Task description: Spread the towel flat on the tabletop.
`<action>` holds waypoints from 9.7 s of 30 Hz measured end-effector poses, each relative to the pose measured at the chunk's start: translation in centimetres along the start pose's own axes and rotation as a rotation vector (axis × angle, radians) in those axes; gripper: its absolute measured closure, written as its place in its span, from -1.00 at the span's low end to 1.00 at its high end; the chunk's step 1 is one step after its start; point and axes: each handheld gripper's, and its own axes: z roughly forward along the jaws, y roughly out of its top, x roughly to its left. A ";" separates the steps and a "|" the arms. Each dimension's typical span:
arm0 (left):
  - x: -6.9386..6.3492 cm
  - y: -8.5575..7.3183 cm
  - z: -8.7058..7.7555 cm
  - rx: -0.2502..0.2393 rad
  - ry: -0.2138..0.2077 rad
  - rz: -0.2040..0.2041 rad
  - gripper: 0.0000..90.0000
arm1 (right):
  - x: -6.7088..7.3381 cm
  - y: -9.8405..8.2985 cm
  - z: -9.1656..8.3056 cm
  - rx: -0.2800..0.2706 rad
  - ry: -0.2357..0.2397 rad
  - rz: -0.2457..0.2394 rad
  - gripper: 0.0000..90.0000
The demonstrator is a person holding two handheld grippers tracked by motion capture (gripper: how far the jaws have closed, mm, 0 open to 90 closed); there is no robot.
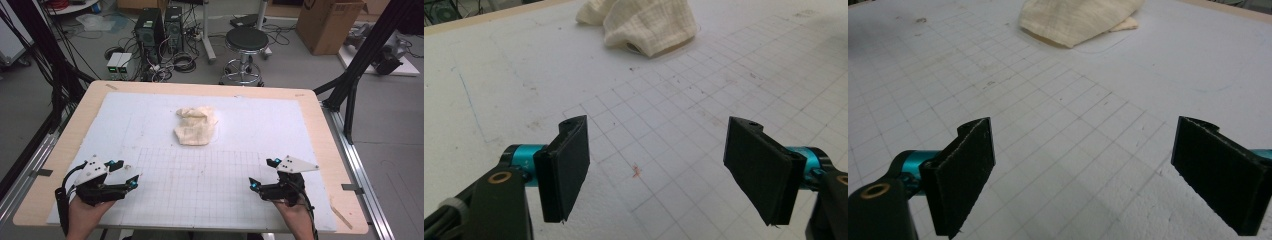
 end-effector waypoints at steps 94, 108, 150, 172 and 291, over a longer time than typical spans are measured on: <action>0.8 0.4 0.9 -0.004 -0.022 -0.009 -0.39 | -1.2 12.4 24.0 0.249 0.076 -0.012 0.67; 0.7 0.3 1.0 0.002 -0.021 -0.008 -0.38 | -1.3 14.4 20.8 0.209 0.075 -0.015 0.76; 0.3 0.1 1.4 0.026 -0.025 0.007 -0.37 | 4.2 8.3 9.8 0.216 0.191 0.034 0.71; -2.2 1.1 2.9 0.022 -0.114 0.042 -0.35 | 3.3 5.9 9.0 0.159 0.118 0.017 -0.18; -6.1 0.6 2.5 0.113 -0.213 0.236 0.90 | 5.2 1.5 -0.6 0.154 0.166 -0.146 0.97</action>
